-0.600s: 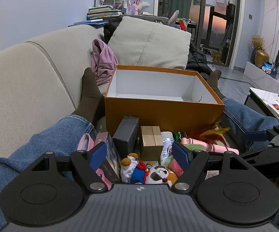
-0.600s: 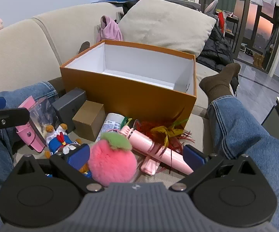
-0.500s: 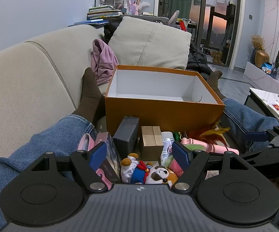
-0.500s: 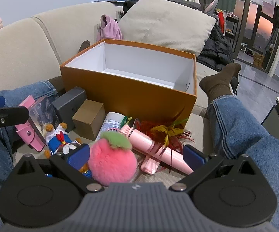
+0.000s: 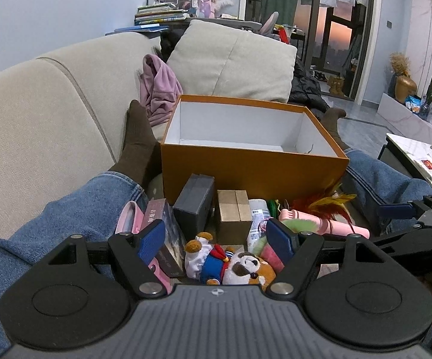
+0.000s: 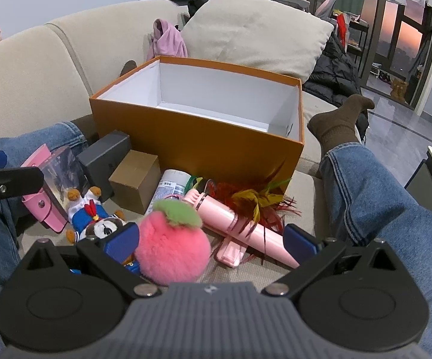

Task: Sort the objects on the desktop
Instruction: 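Grasp the pink wallet with the left gripper while the right grasps the purple box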

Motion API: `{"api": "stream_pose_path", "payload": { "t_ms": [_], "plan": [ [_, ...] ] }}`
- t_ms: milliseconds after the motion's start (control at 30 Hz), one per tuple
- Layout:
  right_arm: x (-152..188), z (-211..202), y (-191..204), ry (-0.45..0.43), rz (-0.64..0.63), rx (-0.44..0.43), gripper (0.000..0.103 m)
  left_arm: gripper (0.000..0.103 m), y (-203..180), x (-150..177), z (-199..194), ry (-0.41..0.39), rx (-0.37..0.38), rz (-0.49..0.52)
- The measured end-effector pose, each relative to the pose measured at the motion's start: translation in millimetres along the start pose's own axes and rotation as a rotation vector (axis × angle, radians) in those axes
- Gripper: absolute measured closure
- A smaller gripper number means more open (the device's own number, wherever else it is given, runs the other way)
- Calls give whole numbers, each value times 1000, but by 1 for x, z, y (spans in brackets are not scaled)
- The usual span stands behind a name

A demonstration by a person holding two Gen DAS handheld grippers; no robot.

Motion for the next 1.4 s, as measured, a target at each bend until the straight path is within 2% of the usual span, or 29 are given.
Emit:
{"api": "stream_pose_path", "payload": {
  "t_ms": [200, 433, 500, 567, 700, 767, 833, 1100, 1300, 1367, 1400],
  "plan": [
    [0, 3, -1, 14, 6, -5, 1, 15, 2, 0, 1, 8, 0, -13],
    [-9, 4, 3, -33, 21, -86, 2, 15, 20, -1, 4, 61, -26, -78],
    [-16, 4, 8, -44, 5, -114, 6, 15, 27, -3, 2, 50, -43, -80],
    [-22, 7, 12, -36, -2, -157, 18, 16, 35, -6, 0, 43, -59, -83],
    [-34, 19, 22, 21, -4, -241, 31, 31, 54, -15, 0, 61, -78, -92],
    [-39, 25, 30, 54, -13, -286, 40, 44, 64, -17, 6, 96, -93, -84],
    [-45, 30, 41, 85, -16, -337, 45, 47, 75, -17, 15, 144, -107, -81],
    [-72, 51, 86, 193, 22, -496, 46, 52, 82, -12, 41, 262, -73, 14],
    [-81, 79, 117, 326, 97, -531, 50, 54, 85, -10, 40, 260, -23, 42],
    [-82, 89, 125, 370, 132, -528, 50, 62, 88, -10, 36, 241, -1, 30],
    [-82, 92, 127, 388, 149, -534, 50, 63, 91, -9, 35, 232, 12, 21]
  ]
}}
Point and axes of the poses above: each gripper's, at about its wrist camera, not at the fingertips, and z roughly the way its jaws point, y to its left, x to its underside, the point moved 3 cm from there along z, roughly the way its jaws point, and after that the axes turned 13 degrees about x, right-handed, at the moved point
